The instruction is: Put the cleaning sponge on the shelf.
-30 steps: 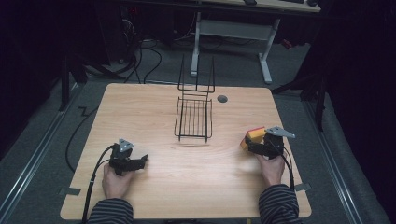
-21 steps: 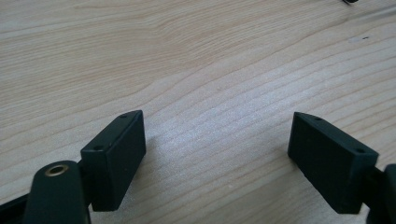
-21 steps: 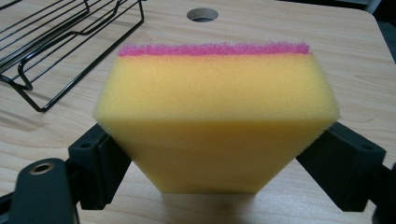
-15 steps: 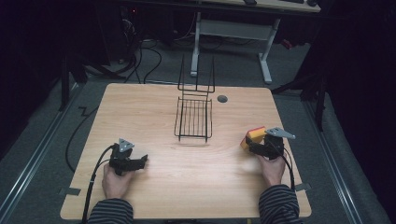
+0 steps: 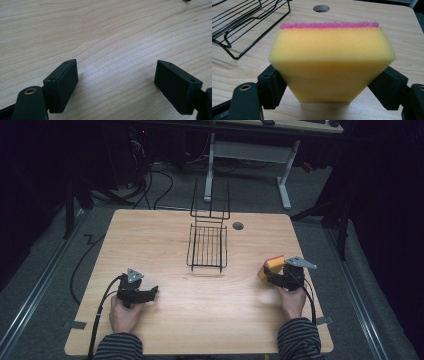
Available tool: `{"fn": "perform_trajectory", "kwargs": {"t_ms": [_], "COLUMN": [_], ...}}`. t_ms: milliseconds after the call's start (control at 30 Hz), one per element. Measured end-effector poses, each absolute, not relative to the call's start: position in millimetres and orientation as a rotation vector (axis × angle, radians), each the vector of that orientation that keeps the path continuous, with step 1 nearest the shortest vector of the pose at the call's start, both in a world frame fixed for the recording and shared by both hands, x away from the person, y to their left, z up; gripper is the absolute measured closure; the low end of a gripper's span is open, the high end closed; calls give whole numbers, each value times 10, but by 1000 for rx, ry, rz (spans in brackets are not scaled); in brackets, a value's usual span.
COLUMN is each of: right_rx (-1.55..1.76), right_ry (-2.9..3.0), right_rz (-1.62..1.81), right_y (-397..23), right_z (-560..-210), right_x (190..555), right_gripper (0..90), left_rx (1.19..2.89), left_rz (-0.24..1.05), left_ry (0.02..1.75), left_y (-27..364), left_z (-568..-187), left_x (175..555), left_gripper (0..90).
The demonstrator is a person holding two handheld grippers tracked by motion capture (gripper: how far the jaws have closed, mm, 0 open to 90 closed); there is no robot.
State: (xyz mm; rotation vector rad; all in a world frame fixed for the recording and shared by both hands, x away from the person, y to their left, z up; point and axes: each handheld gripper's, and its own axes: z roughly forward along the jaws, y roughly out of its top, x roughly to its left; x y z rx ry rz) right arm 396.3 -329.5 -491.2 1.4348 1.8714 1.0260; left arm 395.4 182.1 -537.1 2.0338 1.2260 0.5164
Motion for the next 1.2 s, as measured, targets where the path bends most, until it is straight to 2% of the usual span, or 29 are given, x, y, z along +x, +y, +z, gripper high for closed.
{"fn": "perform_trajectory", "kwargs": {"t_ms": [567, 1200], "right_rx": [1453, 1414], "right_ry": [1868, 1946], "right_rz": [1053, 1145], "right_y": [-3355, -3286], "right_z": [-4819, -4507], "right_x": [3897, 3772], "right_gripper": [235, 237], "left_rx": [2035, 2034], "left_rz": [513, 516], "left_ry": [1226, 1226], "left_y": [1823, 1821], "left_z": [-5369, -5371], "left_x": [3955, 3955], "left_gripper": [196, 196]}}
